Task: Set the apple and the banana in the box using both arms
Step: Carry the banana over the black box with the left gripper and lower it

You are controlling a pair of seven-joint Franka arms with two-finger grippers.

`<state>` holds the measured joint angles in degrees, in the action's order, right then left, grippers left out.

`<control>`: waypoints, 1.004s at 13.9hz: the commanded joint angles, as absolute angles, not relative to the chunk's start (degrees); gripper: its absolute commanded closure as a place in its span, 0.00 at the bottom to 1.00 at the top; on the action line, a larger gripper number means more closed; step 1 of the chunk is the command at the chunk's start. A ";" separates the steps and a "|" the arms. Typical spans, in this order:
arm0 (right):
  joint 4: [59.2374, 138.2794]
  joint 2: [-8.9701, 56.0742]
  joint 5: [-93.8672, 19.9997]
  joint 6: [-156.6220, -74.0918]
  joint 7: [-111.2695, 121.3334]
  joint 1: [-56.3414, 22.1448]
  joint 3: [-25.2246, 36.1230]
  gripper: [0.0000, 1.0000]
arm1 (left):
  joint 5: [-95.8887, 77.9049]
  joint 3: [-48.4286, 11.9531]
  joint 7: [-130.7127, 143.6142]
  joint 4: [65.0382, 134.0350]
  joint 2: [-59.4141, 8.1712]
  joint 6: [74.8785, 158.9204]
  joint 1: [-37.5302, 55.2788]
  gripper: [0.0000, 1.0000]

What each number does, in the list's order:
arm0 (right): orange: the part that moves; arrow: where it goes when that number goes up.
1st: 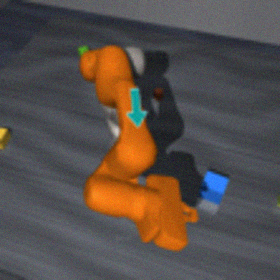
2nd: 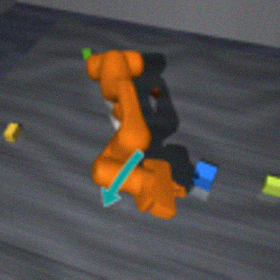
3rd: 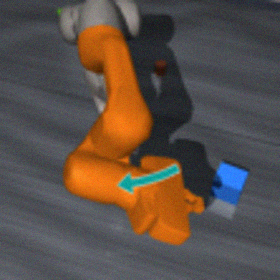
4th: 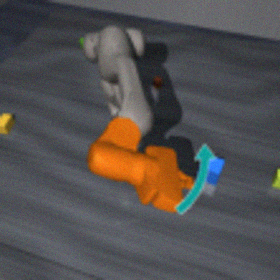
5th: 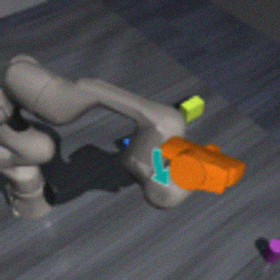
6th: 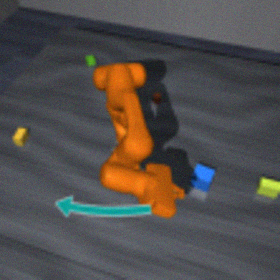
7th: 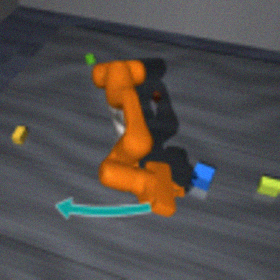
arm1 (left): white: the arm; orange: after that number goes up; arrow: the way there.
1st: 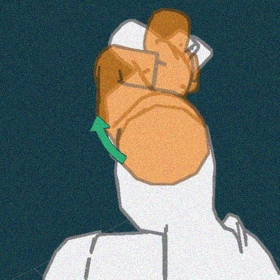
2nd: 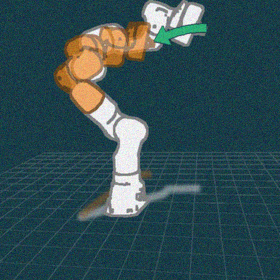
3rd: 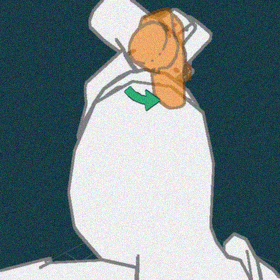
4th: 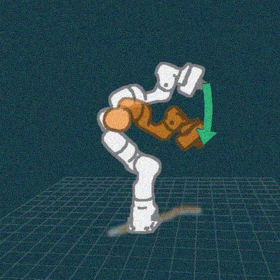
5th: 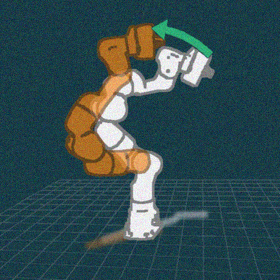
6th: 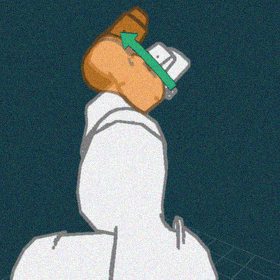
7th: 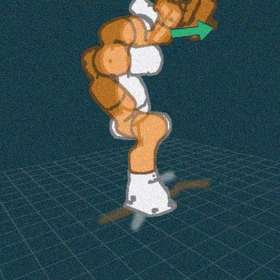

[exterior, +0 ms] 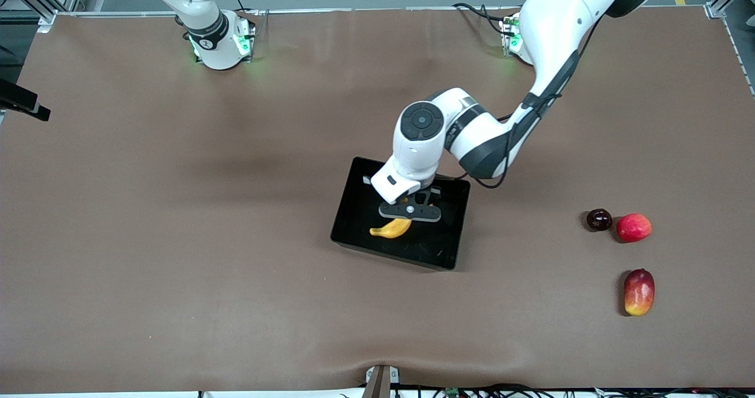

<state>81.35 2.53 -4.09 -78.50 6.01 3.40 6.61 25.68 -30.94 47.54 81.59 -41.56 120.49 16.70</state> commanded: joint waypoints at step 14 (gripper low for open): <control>82.09 1.41 -3.34 -78.05 5.63 4.31 5.62 0.00 | 26.72 -26.37 50.71 80.51 -50.09 131.38 21.79 1.00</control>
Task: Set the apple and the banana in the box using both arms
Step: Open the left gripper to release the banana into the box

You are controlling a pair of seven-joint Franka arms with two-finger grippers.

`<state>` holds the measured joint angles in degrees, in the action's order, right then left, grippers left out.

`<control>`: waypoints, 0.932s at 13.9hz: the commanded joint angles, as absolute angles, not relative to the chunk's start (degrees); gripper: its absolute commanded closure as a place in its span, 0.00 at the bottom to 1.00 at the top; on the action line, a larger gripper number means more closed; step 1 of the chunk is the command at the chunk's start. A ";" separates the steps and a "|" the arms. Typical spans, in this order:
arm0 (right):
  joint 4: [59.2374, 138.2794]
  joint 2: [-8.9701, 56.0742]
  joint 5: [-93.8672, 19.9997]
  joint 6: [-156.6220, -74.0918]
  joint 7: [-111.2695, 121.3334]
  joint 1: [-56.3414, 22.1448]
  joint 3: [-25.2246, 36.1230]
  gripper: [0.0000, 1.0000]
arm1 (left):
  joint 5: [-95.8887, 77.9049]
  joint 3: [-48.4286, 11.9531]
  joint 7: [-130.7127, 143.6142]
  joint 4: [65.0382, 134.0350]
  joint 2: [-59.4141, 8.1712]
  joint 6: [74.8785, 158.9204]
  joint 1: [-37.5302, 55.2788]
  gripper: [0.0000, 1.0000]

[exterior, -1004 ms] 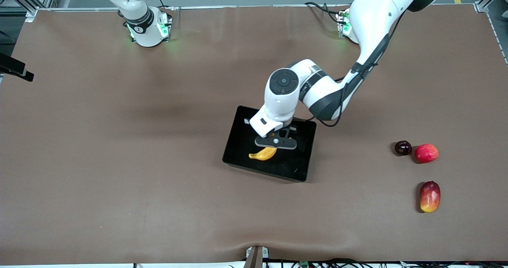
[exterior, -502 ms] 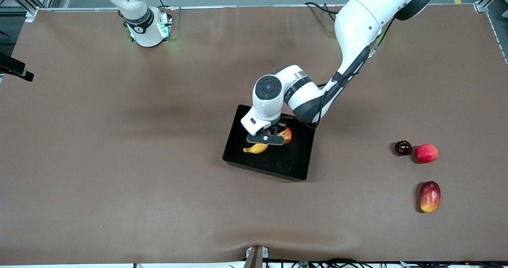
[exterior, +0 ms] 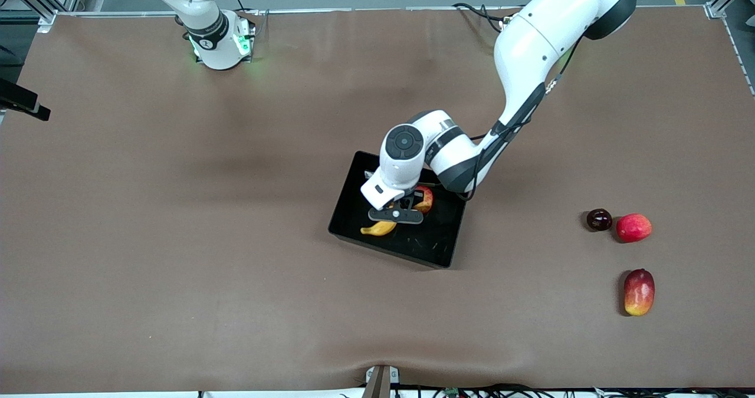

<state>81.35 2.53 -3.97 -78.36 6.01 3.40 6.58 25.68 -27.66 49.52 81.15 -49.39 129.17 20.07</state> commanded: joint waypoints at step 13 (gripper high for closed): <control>82.09 1.41 -3.34 -78.05 5.63 4.48 5.71 0.00 | 19.79 -26.02 39.41 80.68 -29.29 112.69 9.60 0.00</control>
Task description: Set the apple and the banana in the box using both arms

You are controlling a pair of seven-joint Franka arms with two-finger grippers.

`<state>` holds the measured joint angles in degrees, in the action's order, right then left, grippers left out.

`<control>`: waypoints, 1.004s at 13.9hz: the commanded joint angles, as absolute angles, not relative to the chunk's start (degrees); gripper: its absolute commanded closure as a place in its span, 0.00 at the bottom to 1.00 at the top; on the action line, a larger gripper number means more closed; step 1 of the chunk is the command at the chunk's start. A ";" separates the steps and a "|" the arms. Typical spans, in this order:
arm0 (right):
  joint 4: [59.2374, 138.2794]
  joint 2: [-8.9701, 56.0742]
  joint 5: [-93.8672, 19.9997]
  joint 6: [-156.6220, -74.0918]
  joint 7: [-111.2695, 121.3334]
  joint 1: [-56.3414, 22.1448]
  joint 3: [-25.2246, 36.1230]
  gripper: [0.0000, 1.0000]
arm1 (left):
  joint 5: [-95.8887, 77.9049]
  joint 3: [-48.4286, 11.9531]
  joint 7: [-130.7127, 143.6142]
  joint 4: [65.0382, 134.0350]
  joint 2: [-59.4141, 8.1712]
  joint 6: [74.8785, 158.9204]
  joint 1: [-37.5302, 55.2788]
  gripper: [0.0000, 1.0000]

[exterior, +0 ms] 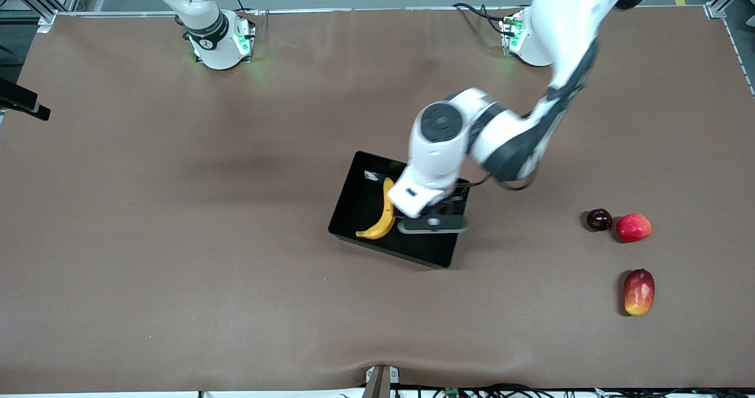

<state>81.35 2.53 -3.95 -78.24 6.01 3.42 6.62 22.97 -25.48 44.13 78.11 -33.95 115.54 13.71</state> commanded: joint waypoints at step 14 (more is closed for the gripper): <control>82.00 1.49 -3.34 -78.05 5.63 4.57 5.80 0.00 | 17.40 -25.58 35.33 80.68 -19.08 100.55 -1.67 0.00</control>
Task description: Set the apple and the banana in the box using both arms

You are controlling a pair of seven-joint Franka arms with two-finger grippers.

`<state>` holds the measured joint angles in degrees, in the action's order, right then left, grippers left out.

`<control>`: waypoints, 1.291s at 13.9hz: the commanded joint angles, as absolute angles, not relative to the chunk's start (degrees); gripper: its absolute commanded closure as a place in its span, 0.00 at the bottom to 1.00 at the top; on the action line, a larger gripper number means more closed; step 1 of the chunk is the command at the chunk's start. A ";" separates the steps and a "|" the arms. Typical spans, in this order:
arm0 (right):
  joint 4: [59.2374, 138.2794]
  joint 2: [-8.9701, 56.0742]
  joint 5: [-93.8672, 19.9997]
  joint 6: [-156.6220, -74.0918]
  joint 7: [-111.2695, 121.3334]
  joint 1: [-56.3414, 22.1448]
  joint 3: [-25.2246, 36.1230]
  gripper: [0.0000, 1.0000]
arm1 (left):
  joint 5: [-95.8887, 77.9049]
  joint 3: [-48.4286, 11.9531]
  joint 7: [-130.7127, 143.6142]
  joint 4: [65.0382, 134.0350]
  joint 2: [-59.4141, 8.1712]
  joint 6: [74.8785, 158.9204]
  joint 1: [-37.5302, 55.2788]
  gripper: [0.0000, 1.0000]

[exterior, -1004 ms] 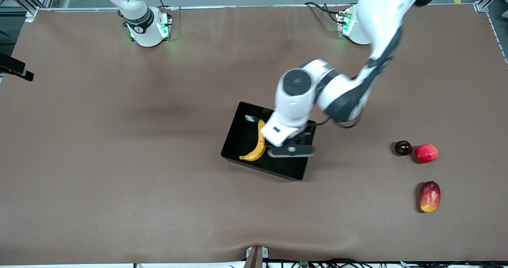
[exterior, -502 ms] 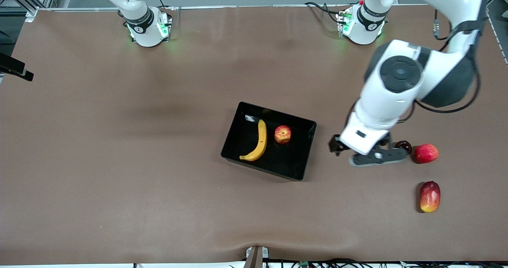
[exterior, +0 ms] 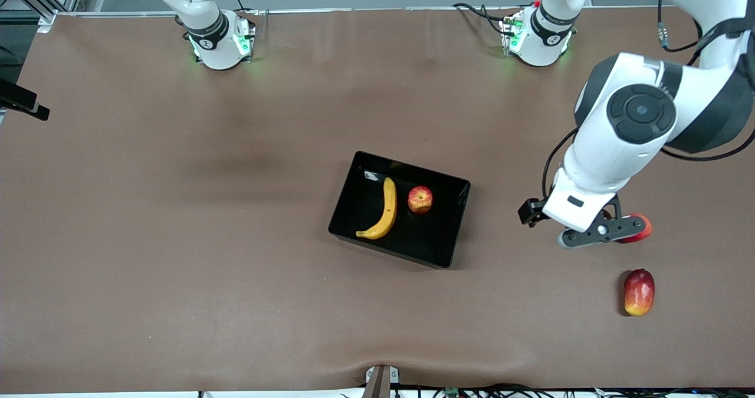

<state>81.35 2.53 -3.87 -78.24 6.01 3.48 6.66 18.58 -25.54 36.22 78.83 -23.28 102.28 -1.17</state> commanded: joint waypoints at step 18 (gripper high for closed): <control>82.00 1.49 -3.34 -78.05 5.63 4.57 5.89 0.00 | 4.92 -14.94 9.67 90.35 -0.09 91.93 -4.48 0.00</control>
<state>81.35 2.53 -3.85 -78.24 6.01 3.50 6.72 6.17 -15.53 10.06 88.15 -2.00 91.61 -5.18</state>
